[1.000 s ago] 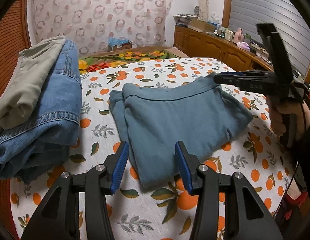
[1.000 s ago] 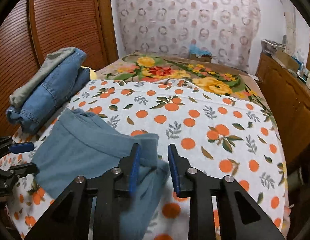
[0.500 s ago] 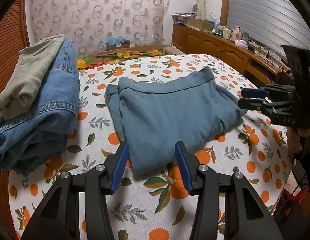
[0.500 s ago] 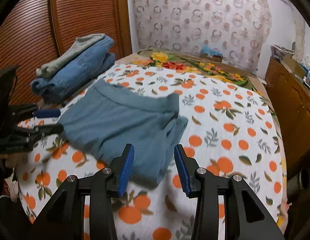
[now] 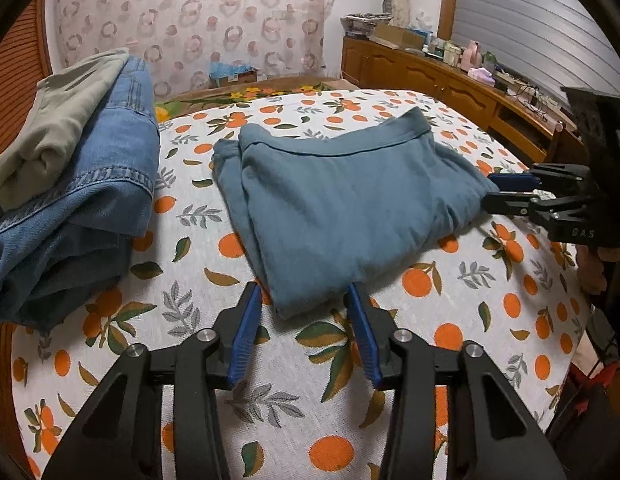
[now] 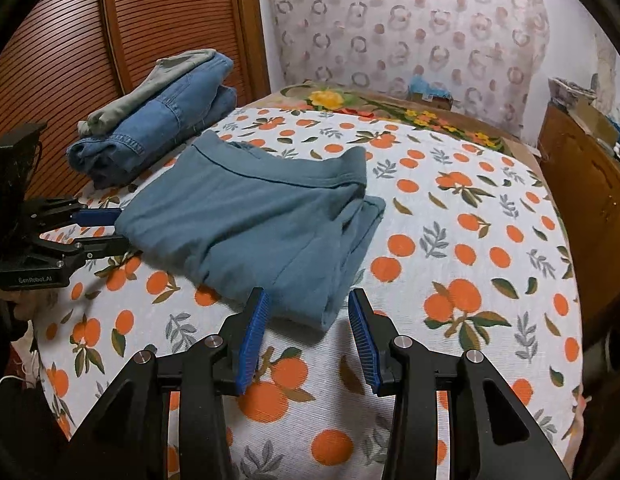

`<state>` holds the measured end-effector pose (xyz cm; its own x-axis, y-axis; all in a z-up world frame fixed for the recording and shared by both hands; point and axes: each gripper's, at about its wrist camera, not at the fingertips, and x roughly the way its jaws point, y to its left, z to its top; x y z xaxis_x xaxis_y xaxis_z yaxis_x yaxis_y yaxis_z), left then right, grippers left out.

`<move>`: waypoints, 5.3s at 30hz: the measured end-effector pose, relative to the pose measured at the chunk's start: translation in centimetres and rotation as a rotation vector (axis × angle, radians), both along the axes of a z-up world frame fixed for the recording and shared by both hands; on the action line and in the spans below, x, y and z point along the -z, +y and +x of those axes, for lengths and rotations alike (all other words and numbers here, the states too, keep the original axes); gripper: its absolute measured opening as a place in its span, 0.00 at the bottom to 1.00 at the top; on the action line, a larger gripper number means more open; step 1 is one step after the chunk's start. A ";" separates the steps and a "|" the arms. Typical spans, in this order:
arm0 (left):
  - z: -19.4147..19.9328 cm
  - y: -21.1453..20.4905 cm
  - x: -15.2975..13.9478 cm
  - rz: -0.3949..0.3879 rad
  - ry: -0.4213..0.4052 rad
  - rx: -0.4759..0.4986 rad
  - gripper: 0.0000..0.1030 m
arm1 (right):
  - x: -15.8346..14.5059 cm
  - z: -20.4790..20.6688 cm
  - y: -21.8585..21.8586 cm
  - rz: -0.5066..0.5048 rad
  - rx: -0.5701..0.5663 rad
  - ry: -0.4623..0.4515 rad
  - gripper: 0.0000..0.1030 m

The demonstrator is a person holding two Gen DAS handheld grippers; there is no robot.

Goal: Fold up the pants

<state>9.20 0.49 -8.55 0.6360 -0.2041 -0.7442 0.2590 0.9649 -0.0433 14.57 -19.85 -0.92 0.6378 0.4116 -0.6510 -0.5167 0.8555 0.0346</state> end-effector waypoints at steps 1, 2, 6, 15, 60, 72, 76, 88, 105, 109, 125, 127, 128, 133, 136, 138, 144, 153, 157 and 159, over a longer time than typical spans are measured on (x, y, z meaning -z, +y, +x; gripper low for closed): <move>0.0 0.1 0.0 -0.006 0.001 -0.001 0.38 | 0.1 0.1 0.1 0.000 -0.002 0.003 0.42; 0.1 0.2 0.0 -0.010 0.001 -0.001 0.37 | 0.1 0.2 0.1 0.001 -0.002 0.007 0.42; 0.7 0.6 0.1 -0.035 0.007 0.000 0.33 | 0.3 0.6 0.0 0.011 -0.007 0.022 0.28; 0.9 1.1 0.2 -0.056 -0.002 0.001 0.10 | -0.6 0.0 -1.4 0.045 -0.029 -0.012 0.07; -8.8 0.2 -2.0 -0.071 -0.009 0.012 0.44 | -2.0 -12.4 -4.6 0.093 -0.037 -0.020 0.09; -5.2 0.9 -1.7 -0.051 -0.010 -0.046 0.76 | -2.4 -10.9 -4.1 0.077 0.060 -0.028 0.43; -3.6 0.9 -1.4 -0.056 0.008 -0.054 0.76 | -1.6 -9.0 -3.0 0.060 0.089 -0.006 0.45; 0.7 0.7 0.5 -0.038 0.080 -0.066 0.76 | -0.1 -5.0 -0.7 0.040 0.192 0.060 0.55; 0.6 0.4 1.0 -0.023 0.042 -0.061 0.76 | 0.6 -4.4 0.9 -0.005 0.210 0.034 0.64; 0.6 0.5 1.0 -0.022 0.044 -0.061 0.77 | 0.8 -4.5 0.8 -0.007 0.208 0.019 0.65; 1.0 0.8 0.8 -0.052 0.067 -0.053 0.77 | 0.7 -5.2 -0.4 0.026 0.191 0.053 0.82; 1.0 1.1 0.7 -0.087 0.074 -0.055 0.77 | 0.7 -5.3 -0.8 0.048 0.184 0.059 0.82; 1.1 1.2 0.7 -0.103 0.076 -0.051 0.77 | 0.7 -5.4 -0.9 0.054 0.177 0.059 0.82; 1.0 1.2 0.3 -0.130 0.062 -0.033 0.75 | 0.8 -5.7 -0.9 0.020 0.166 0.044 0.70; 1.2 1.3 0.2 -0.136 0.058 -0.029 0.66 | 0.6 -5.6 -0.5 0.008 0.146 0.040 0.55; 1.5 1.4 0.1 -0.145 0.055 -0.030 0.65 | 0.4 -5.2 -0.3 0.019 0.128 0.051 0.42; 2.1 1.8 0.7 -0.167 0.065 -0.029 0.58 | 0.4 -3.9 -0.4 0.048 0.112 0.063 0.30; 1.8 1.7 0.8 -0.219 0.060 -0.002 0.30 | 0.9 -3.5 -0.8 0.110 0.082 0.071 0.11; 1.2 1.6 -0.2 -0.233 0.027 -0.008 0.21 | 0.8 -3.8 -1.1 0.147 0.082 0.062 0.09; 0.6 1.4 -1.0 -0.228 -0.002 -0.006 0.20 | 0.5 -4.2 -1.3 0.159 0.078 0.048 0.09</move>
